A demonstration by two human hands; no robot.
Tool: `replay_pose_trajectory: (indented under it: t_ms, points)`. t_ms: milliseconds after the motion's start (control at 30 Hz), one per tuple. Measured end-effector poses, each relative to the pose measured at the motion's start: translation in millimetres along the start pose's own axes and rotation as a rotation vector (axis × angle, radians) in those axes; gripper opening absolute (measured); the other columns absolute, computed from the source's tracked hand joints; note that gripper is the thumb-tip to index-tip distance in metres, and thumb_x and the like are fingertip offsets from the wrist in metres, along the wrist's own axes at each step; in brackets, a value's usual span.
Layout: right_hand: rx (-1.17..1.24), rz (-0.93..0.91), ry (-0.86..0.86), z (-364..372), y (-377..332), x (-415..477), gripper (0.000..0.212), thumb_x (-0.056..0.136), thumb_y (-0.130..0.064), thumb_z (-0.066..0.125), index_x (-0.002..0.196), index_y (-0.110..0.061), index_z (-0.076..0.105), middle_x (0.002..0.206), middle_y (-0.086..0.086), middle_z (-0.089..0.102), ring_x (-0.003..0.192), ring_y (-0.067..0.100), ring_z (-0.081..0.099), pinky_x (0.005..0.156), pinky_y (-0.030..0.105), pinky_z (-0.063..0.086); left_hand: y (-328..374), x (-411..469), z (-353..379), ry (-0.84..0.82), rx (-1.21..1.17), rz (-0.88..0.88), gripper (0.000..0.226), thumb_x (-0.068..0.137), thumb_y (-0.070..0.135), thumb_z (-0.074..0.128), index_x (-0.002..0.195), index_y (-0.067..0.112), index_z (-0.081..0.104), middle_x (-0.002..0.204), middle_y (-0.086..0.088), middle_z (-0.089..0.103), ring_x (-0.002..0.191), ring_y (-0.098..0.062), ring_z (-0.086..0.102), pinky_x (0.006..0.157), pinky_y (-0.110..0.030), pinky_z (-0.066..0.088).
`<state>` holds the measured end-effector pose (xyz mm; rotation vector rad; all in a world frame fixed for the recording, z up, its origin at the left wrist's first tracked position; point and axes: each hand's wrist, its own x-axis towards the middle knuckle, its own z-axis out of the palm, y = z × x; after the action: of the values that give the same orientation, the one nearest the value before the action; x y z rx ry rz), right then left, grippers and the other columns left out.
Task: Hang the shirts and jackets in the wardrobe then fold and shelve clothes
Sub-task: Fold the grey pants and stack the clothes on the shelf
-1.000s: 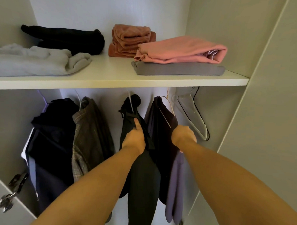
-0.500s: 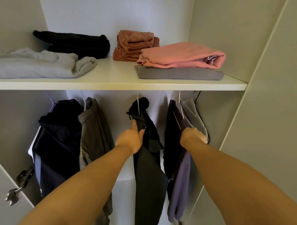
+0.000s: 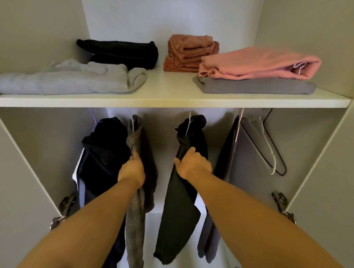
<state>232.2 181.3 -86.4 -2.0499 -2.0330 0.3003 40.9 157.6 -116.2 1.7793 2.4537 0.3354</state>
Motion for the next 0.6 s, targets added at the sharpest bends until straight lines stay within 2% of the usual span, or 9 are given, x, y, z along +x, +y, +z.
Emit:
replay_pose_trajectory:
  t_ms: [100, 233, 300, 367, 400, 500, 600]
  points:
    - [-0.005, 0.037, -0.048, 10, -4, 6, 0.061, 0.095, -0.051, 0.054, 0.136, -0.009, 0.037, 0.123, 0.012, 0.057, 0.104, 0.032, 0.062, 0.064, 0.036, 0.040, 11, -2, 1, 0.002, 0.008, 0.050, 0.091, 0.093, 0.004, 0.056, 0.159, 0.010, -0.008, 0.142, -0.018, 0.048, 0.111, -0.035, 0.062, 0.090, -0.041, 0.054]
    - [-0.033, 0.054, -0.054, 14, 1, 7, 0.057, 0.096, -0.044, 0.055, 0.137, -0.009, 0.037, 0.126, 0.012, 0.057, 0.108, 0.033, 0.061, 0.067, 0.037, 0.041, 27, -7, 8, 0.003, -0.052, 0.106, 0.086, 0.093, 0.006, 0.057, 0.159, 0.010, 0.002, 0.128, -0.020, 0.058, 0.104, -0.036, 0.063, 0.079, -0.040, 0.053]
    - [-0.043, 0.010, 0.000, 15, 0, 5, 0.058, 0.099, -0.044, 0.050, 0.142, -0.012, 0.029, 0.121, 0.013, 0.059, 0.100, 0.034, 0.062, 0.064, 0.037, 0.041, 30, -8, 10, -0.012, -0.076, 0.085, 0.084, 0.095, 0.007, 0.055, 0.159, 0.008, 0.002, 0.127, -0.019, 0.059, 0.103, -0.034, 0.064, 0.077, -0.039, 0.052]
    - [-0.064, -0.116, 0.054, 15, -4, 3, 0.058, 0.102, -0.043, 0.043, 0.149, -0.020, 0.017, 0.116, 0.014, 0.057, 0.086, 0.032, 0.061, 0.060, 0.037, 0.042, 30, -7, 10, -0.023, -0.056, 0.079, 0.081, 0.098, 0.008, 0.052, 0.159, 0.006, -0.001, 0.133, -0.019, 0.056, 0.107, -0.033, 0.063, 0.083, -0.039, 0.053]
    - [-0.093, -0.193, 0.050, 14, -8, 2, 0.060, 0.103, -0.042, 0.039, 0.153, -0.027, 0.009, 0.121, 0.016, 0.054, 0.085, 0.032, 0.060, 0.061, 0.037, 0.043, 28, -7, 10, -0.024, -0.038, 0.078, 0.080, 0.099, 0.009, 0.051, 0.158, 0.004, -0.002, 0.137, -0.019, 0.053, 0.111, -0.033, 0.062, 0.087, -0.038, 0.053]
    - [-0.232, -0.332, -0.087, 11, -21, 2, 0.062, 0.106, -0.046, 0.027, 0.154, -0.043, -0.012, 0.147, 0.019, 0.035, 0.102, 0.035, 0.059, 0.069, 0.039, 0.046, 20, -3, 8, -0.030, 0.031, 0.064, 0.082, 0.099, 0.011, 0.052, 0.157, 0.000, -0.005, 0.144, -0.020, 0.047, 0.119, -0.032, 0.059, 0.093, -0.038, 0.052]
    - [-0.320, -0.321, -0.229, 11, -29, 2, 0.057, 0.107, -0.045, 0.026, 0.156, -0.040, -0.002, 0.158, 0.018, 0.024, 0.128, 0.038, 0.048, 0.087, 0.044, 0.048, 10, -1, 6, -0.033, 0.078, 0.037, 0.086, 0.096, 0.008, 0.055, 0.157, 0.002, -0.005, 0.136, -0.019, 0.053, 0.112, -0.031, 0.062, 0.087, -0.037, 0.054]
